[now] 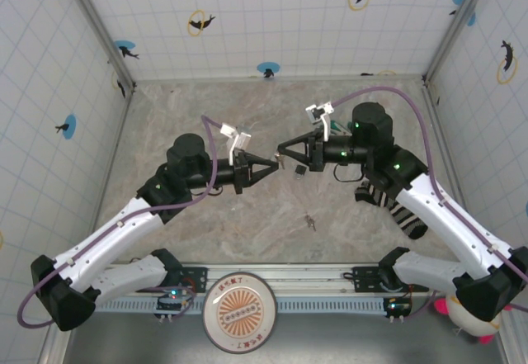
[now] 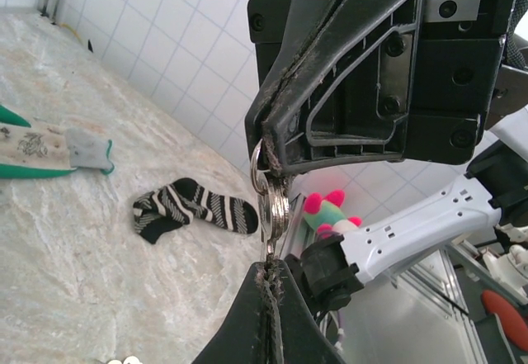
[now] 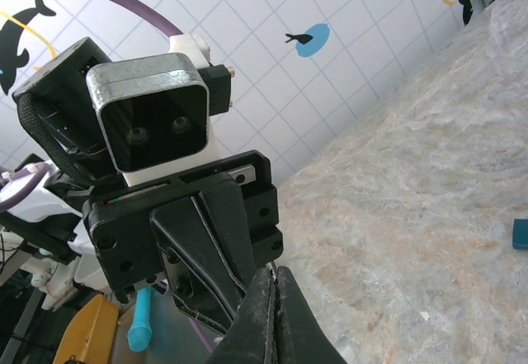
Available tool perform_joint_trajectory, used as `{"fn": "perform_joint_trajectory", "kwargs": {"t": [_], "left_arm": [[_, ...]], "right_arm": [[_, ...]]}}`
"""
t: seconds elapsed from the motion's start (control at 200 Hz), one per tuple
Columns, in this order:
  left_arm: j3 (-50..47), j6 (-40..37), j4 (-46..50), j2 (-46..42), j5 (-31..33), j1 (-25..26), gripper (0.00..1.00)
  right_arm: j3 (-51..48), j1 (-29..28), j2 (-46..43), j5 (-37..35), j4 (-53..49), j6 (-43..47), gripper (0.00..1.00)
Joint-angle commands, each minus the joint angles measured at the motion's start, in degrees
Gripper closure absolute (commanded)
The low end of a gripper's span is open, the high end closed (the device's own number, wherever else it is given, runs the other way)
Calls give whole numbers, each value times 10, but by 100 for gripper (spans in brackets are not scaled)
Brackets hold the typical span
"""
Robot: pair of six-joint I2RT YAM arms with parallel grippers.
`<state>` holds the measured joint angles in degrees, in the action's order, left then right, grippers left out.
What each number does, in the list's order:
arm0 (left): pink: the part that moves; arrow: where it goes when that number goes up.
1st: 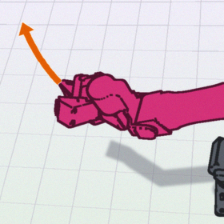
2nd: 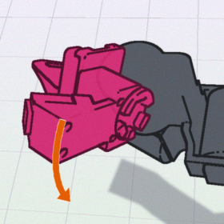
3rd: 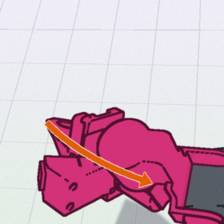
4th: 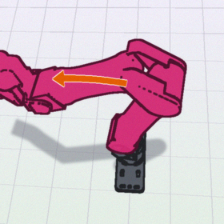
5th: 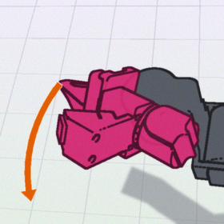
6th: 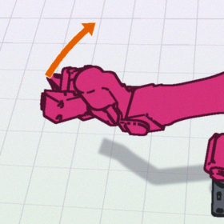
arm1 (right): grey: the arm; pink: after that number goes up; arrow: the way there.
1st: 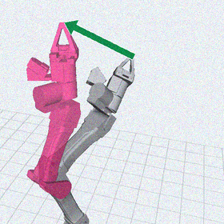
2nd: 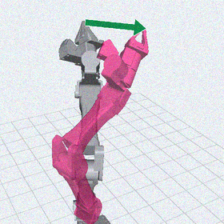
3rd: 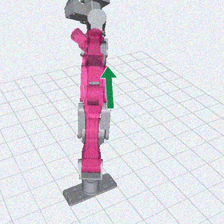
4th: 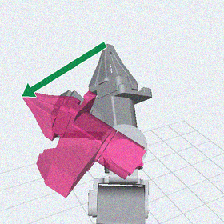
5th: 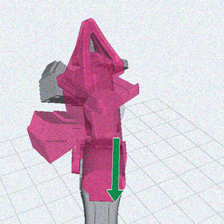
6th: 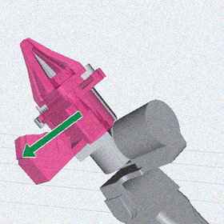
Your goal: Unlock with the key
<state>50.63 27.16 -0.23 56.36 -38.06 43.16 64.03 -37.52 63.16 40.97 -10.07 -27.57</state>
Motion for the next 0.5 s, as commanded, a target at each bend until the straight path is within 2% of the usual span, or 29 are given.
{"fn": "perform_joint_trajectory", "kwargs": {"t": [0.0, 0.095, 0.215, 0.305, 0.495], "left_arm": [[16, -20, 40, 0, 32, 2, 100], [49, -45, 106, 16, 70, 2, 100], [95, -75, 190, 52, 107, 2, 100], [125, -101, 247, 80, 136, 2, 100], [190, -152, 362, 142, 163, 2, 100]], "right_arm": [[-17, 8, -21, 1, 18, 7, 100], [-34, 10, -26, -26, 9, 28, 100], [-73, 10, -38, -65, 35, 28, 79], [-91, 11, -43, -105, 35, 27, 70], [-120, 17, -52, -143, 39, 34, 65]]}}
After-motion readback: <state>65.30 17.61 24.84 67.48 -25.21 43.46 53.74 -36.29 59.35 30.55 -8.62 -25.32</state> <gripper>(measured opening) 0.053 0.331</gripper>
